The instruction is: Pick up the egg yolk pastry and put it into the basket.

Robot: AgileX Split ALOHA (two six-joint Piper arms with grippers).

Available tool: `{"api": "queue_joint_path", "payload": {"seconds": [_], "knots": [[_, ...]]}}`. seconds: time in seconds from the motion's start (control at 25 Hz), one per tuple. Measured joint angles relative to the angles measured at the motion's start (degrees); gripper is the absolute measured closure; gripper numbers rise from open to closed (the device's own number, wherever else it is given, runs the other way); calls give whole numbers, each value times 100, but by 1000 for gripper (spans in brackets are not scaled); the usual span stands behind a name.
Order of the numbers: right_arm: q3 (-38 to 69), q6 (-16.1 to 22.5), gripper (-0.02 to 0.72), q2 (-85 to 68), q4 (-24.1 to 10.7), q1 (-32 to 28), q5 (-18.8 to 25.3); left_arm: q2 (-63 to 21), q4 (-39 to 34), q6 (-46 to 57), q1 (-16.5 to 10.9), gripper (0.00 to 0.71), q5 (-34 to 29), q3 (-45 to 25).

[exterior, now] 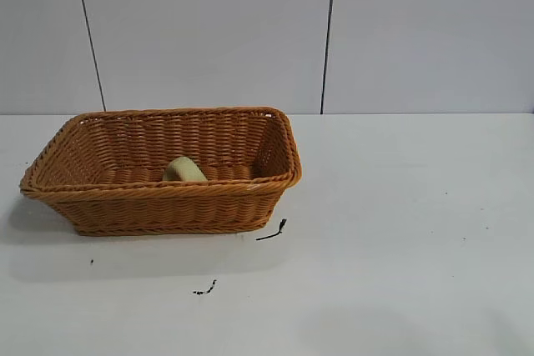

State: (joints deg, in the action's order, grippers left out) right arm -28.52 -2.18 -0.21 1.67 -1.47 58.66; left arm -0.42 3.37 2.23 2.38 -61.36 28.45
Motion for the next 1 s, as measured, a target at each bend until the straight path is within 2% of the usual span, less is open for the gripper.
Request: {"api": "queue_joint_path", "payload": {"seconds": [0.28, 1.0], "knots": [[0, 2, 15, 0, 33, 345, 0, 0, 0, 0, 0, 15, 0, 0], [0, 2, 15, 0, 45, 345, 0, 0, 0, 0, 0, 15, 0, 0]]}}
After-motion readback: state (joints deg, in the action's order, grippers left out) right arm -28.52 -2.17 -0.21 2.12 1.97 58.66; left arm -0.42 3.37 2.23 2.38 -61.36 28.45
